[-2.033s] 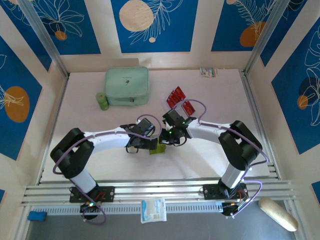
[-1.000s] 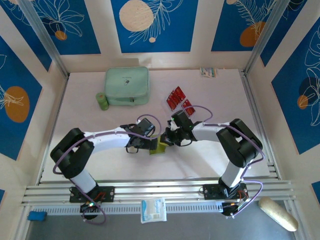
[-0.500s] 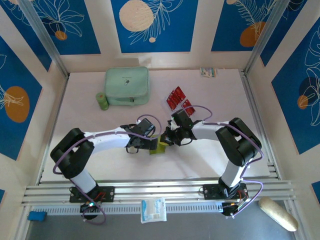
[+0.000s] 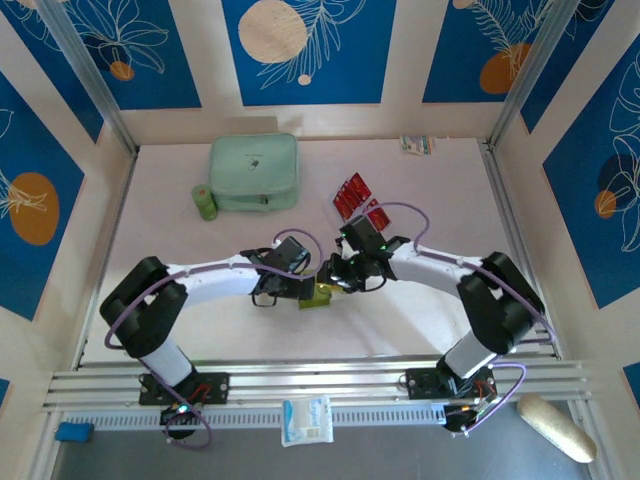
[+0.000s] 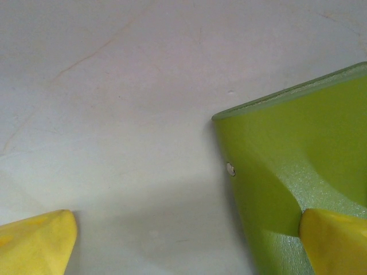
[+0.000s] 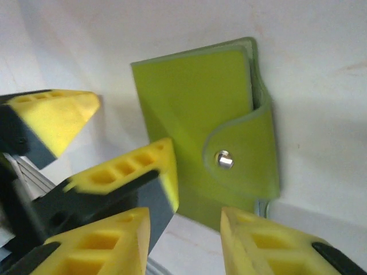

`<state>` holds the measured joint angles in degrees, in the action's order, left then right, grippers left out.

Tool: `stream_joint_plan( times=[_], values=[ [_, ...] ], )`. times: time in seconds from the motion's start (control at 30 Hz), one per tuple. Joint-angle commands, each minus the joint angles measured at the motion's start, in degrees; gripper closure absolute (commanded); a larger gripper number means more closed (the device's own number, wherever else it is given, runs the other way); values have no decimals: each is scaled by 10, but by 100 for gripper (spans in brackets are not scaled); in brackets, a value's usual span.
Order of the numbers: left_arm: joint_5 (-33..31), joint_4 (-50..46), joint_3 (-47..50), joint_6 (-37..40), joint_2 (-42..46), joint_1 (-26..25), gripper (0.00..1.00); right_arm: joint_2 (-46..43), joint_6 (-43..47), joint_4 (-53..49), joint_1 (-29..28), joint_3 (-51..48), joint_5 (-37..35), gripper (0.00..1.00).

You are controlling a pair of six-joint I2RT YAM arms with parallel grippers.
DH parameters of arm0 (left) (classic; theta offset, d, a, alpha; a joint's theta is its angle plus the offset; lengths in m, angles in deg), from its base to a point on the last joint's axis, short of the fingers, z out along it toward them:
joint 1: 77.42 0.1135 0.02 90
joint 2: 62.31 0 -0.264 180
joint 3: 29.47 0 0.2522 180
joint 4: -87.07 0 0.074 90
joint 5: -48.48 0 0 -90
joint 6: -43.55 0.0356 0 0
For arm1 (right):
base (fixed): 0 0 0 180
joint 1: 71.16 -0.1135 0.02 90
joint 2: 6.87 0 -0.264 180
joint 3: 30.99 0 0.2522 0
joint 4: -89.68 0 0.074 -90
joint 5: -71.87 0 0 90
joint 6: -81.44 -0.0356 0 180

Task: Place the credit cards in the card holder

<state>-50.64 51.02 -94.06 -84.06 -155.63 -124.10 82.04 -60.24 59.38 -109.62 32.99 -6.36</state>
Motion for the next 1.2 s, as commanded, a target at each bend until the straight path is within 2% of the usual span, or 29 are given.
stream_joint_plan(
  times=[0.0,0.17,0.37,0.43,0.57,0.7,0.77,0.97,1.17],
  values=[
    [-14,-34,-4,-5,21,-3,0,-59,13,-67,4,6,-40,48],
    [-17,-23,-14,0,77,0,0,-149,15,-101,37,-20,-73,35],
    [-48,62,22,18,197,6,0,-272,30,-138,85,-51,-144,18],
    [-87,71,32,24,234,7,0,-307,36,-154,101,-52,-180,13],
    [-221,106,75,54,313,10,0,-364,45,-164,135,-60,-269,1],
    [-336,184,151,129,395,15,0,-413,42,-107,153,-112,-369,1],
    [-364,205,172,167,427,31,0,-429,54,-64,165,-146,-406,1],
    [-364,215,198,246,464,135,0,-405,103,-22,229,-172,-467,1],
    [-332,385,263,351,437,213,0,-363,123,57,297,-206,-504,1]
  ],
)
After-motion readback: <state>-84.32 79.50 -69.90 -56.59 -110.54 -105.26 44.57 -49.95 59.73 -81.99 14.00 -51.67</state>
